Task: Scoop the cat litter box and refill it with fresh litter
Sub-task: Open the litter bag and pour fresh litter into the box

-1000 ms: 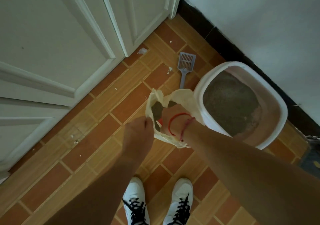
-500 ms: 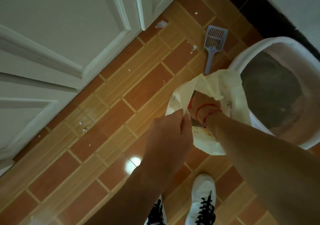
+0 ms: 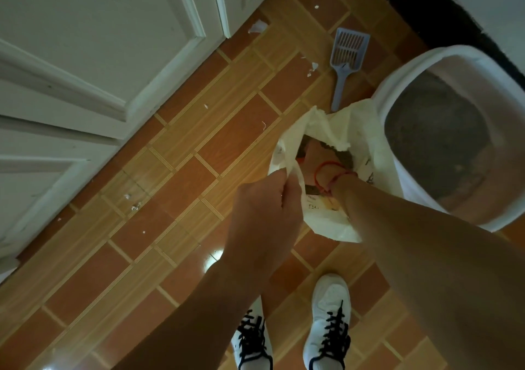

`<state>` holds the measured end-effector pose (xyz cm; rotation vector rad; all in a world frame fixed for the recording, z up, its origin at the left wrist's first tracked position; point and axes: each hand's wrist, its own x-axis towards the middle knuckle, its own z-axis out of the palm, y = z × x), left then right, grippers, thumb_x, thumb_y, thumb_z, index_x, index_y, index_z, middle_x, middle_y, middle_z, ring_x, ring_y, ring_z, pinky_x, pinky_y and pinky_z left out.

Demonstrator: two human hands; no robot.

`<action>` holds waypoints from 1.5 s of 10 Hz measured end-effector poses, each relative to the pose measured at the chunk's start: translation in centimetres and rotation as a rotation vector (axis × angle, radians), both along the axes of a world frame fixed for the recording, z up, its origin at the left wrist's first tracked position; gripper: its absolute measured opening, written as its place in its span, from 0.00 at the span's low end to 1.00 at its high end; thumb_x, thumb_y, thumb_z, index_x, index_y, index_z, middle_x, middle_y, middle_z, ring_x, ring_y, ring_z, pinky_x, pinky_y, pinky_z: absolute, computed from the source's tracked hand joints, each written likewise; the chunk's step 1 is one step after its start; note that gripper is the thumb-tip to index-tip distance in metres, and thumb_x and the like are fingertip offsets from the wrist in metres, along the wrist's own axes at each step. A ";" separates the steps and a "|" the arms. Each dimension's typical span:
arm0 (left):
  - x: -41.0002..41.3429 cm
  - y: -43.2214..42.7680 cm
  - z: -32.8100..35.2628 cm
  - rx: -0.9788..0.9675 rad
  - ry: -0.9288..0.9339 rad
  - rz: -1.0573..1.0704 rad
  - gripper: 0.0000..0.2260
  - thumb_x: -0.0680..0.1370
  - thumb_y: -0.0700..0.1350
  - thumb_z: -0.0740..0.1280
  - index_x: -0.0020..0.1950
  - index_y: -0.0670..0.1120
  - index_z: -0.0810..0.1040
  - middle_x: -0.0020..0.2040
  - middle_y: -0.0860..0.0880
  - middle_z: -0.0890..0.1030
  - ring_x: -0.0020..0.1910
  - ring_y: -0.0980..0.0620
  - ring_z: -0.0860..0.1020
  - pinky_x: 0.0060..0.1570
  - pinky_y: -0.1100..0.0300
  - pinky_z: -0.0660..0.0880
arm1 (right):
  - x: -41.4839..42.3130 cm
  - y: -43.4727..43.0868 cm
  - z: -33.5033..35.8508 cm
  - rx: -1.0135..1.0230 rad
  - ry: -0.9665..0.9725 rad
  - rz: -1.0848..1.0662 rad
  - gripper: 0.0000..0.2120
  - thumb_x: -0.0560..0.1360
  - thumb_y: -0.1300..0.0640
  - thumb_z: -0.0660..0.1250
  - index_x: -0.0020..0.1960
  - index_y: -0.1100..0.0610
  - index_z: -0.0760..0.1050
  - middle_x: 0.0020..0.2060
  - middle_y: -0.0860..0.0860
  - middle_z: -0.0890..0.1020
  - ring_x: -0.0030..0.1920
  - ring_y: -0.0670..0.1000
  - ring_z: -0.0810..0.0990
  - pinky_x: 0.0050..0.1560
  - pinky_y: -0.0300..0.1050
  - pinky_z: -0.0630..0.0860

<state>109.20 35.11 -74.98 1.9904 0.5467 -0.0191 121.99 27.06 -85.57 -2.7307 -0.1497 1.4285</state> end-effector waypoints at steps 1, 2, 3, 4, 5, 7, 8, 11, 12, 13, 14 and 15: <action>0.4 -0.2 0.6 -0.033 0.036 0.022 0.19 0.82 0.41 0.61 0.31 0.40 0.70 0.21 0.49 0.69 0.18 0.54 0.65 0.19 0.66 0.59 | 0.6 -0.1 1.5 -0.012 0.104 -0.055 0.19 0.81 0.53 0.59 0.66 0.64 0.70 0.64 0.61 0.75 0.65 0.60 0.73 0.60 0.47 0.71; 0.7 -0.1 1.2 -0.029 0.080 0.047 0.21 0.82 0.41 0.62 0.28 0.46 0.66 0.19 0.56 0.64 0.17 0.56 0.66 0.19 0.68 0.59 | 0.7 -0.3 3.1 -0.019 0.174 -0.130 0.17 0.81 0.54 0.57 0.66 0.62 0.70 0.63 0.58 0.75 0.64 0.58 0.72 0.54 0.40 0.70; 1.0 0.0 2.1 0.009 0.133 0.064 0.24 0.82 0.41 0.62 0.27 0.51 0.60 0.17 0.55 0.61 0.18 0.56 0.65 0.23 0.62 0.64 | 0.8 -0.5 5.9 0.020 0.238 -0.100 0.17 0.82 0.58 0.53 0.68 0.64 0.70 0.66 0.58 0.74 0.66 0.58 0.71 0.56 0.41 0.70; 1.3 -0.2 3.2 0.013 0.169 0.121 0.24 0.82 0.40 0.62 0.26 0.50 0.60 0.18 0.56 0.59 0.18 0.56 0.65 0.23 0.63 0.65 | 0.9 -0.5 9.0 0.141 0.167 -0.215 0.18 0.80 0.61 0.58 0.67 0.66 0.69 0.64 0.60 0.74 0.64 0.62 0.73 0.54 0.46 0.74; 1.6 -0.7 3.9 -0.029 0.241 0.178 0.22 0.82 0.41 0.60 0.27 0.46 0.65 0.22 0.54 0.64 0.18 0.57 0.64 0.22 0.68 0.65 | 0.9 -0.8 12.2 0.176 0.027 -0.315 0.15 0.78 0.54 0.59 0.62 0.60 0.69 0.54 0.56 0.76 0.57 0.58 0.76 0.56 0.49 0.73; 2.1 -0.8 4.4 -0.220 0.403 0.376 0.17 0.82 0.48 0.60 0.44 0.38 0.81 0.41 0.36 0.83 0.41 0.39 0.83 0.39 0.45 0.81 | 0.5 -2.3 17.0 0.380 0.182 -0.334 0.13 0.73 0.58 0.63 0.57 0.57 0.74 0.44 0.52 0.77 0.38 0.48 0.76 0.32 0.38 0.67; 2.6 -1.2 5.1 -0.252 0.376 0.406 0.21 0.77 0.55 0.60 0.41 0.39 0.80 0.39 0.36 0.82 0.37 0.43 0.80 0.39 0.49 0.78 | 0.5 -3.5 19.4 0.456 0.179 -0.300 0.17 0.66 0.52 0.65 0.54 0.54 0.74 0.42 0.50 0.79 0.40 0.49 0.78 0.35 0.41 0.71; 4.7 -3.2 6.7 -0.111 0.442 0.355 0.18 0.80 0.48 0.62 0.33 0.40 0.76 0.30 0.43 0.75 0.29 0.49 0.70 0.33 0.57 0.66 | 2.4 -8.9 23.8 0.764 0.226 -0.698 0.16 0.71 0.63 0.67 0.58 0.53 0.75 0.45 0.49 0.80 0.45 0.47 0.82 0.55 0.49 0.80; 5.4 -3.8 7.1 0.040 0.500 0.272 0.17 0.80 0.49 0.63 0.39 0.39 0.80 0.34 0.40 0.81 0.29 0.48 0.73 0.28 0.60 0.65 | 3.9 -11.2 24.7 0.865 0.176 -0.872 0.14 0.73 0.65 0.66 0.58 0.57 0.76 0.44 0.52 0.81 0.43 0.47 0.82 0.52 0.46 0.81; 5.9 -4.7 6.6 0.120 0.480 0.260 0.15 0.80 0.46 0.63 0.40 0.37 0.80 0.35 0.39 0.80 0.30 0.47 0.74 0.27 0.60 0.65 | 5.7 -14.1 24.2 0.857 0.050 -1.034 0.13 0.73 0.61 0.68 0.57 0.59 0.77 0.49 0.55 0.82 0.47 0.51 0.82 0.47 0.46 0.82; 6.2 -5.8 6.6 0.183 0.467 0.251 0.15 0.80 0.42 0.62 0.38 0.34 0.77 0.30 0.43 0.73 0.26 0.50 0.68 0.24 0.61 0.60 | 6.8 -17.4 22.3 0.681 -0.168 -1.056 0.04 0.72 0.55 0.70 0.46 0.54 0.79 0.41 0.49 0.80 0.45 0.49 0.80 0.49 0.51 0.82; 6.1 -6.5 6.8 0.222 0.456 0.216 0.16 0.81 0.42 0.60 0.39 0.33 0.76 0.30 0.44 0.71 0.26 0.51 0.65 0.23 0.62 0.58 | 7.2 -21.5 20.0 0.456 -0.329 -1.026 0.13 0.69 0.51 0.73 0.50 0.57 0.79 0.37 0.47 0.79 0.39 0.46 0.78 0.38 0.43 0.78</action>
